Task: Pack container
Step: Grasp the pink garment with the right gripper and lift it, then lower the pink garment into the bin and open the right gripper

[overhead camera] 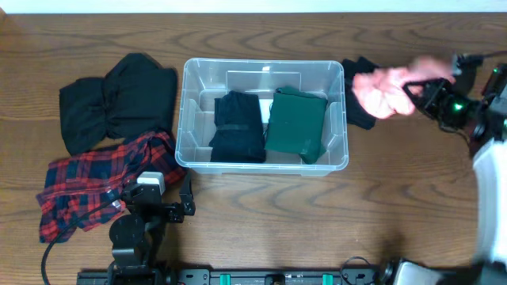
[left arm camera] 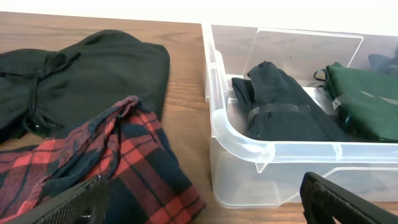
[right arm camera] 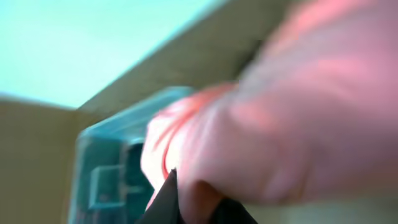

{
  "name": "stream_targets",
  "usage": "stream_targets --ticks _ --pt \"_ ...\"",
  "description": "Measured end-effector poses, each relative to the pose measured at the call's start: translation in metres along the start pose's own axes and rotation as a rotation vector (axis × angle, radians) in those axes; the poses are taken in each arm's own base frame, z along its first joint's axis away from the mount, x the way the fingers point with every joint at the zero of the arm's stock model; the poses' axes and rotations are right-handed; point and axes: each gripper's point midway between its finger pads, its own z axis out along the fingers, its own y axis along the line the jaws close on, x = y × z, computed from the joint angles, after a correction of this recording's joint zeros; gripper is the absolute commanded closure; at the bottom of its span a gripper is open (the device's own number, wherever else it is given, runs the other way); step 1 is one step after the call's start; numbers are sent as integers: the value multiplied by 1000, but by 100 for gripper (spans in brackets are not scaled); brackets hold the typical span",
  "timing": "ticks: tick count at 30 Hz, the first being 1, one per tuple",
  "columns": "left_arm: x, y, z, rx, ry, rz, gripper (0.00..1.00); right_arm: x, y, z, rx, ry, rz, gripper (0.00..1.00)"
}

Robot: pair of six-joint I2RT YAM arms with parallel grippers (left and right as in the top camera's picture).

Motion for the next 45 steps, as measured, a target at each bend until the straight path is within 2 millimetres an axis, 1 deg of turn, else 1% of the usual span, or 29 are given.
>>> stream_targets --ticks 2,3,4,5,6,7,8,10,12,16,19,21,22,24,25,26,27,28,30,32,34,35,38,39,41,42,43,44,45 --pt "0 0 0 0 0 0 2 4 44 -9 -76 -25 -105 93" --pt "0 0 0 0 0 0 2 10 68 -13 -122 -29 -159 93" --pt "0 0 0 0 0 0 2 14 81 -15 -148 -29 -188 93" --pt "0 0 0 0 0 0 2 25 105 -16 -203 -17 -241 92" --pt "0 0 0 0 0 0 2 32 119 -15 -235 -3 -268 92" --pt "0 0 0 0 0 0 2 46 135 -11 -272 29 -295 92" --pt "0 0 0 0 0 0 2 55 144 -7 -291 55 -307 91" --pt "0 0 0 0 0 0 2 80 160 7 -322 128 -328 91" --pt "0 0 0 0 0 0 2 102 169 23 -334 195 -342 91" --pt "0 0 0 0 0 0 2 139 182 66 -358 298 -376 91" --pt "0 0 0 0 0 0 2 159 187 96 -378 339 -399 91" --pt "0 0 0 0 0 0 2 169 186 115 -384 358 -407 91" --pt "0 0 0 0 0 0 2 174 184 124 -383 368 -409 92" --pt "0 0 0 0 0 0 2 182 172 139 -355 394 -397 95" --pt "0 0 0 0 0 0 2 186 163 147 -327 411 -389 92" --pt "0 0 0 0 0 0 2 189 155 152 -302 424 -386 83" --pt "0 0 0 0 0 0 2 195 144 159 -267 447 -380 64" --pt "0 0 0 0 0 0 2 202 130 165 -225 474 -379 53" --pt "0 0 0 0 0 0 2 214 106 173 -153 523 -392 49" --pt "0 0 0 0 0 0 2 224 82 175 -71 570 -408 44" --pt "0 0 0 0 0 0 2 225 65 171 -11 593 -418 39" --pt "0 0 0 0 0 0 2 222 60 169 9 591 -422 37" --pt "0 0 0 0 0 0 2 201 52 155 57 564 -418 33" --pt "0 0 0 0 0 0 2 188 53 148 65 537 -417 32" --pt "0 0 0 0 0 0 2 160 63 133 62 466 -420 30" --pt "0 0 0 0 0 0 2 137 73 120 53 400 -424 28" --pt "0 0 0 0 0 0 2 119 82 110 41 343 -431 28" --pt "0 0 0 0 0 0 2 95 91 94 30 263 -433 27" --pt "0 0 0 0 0 0 2 80 98 83 22 213 -437 26"
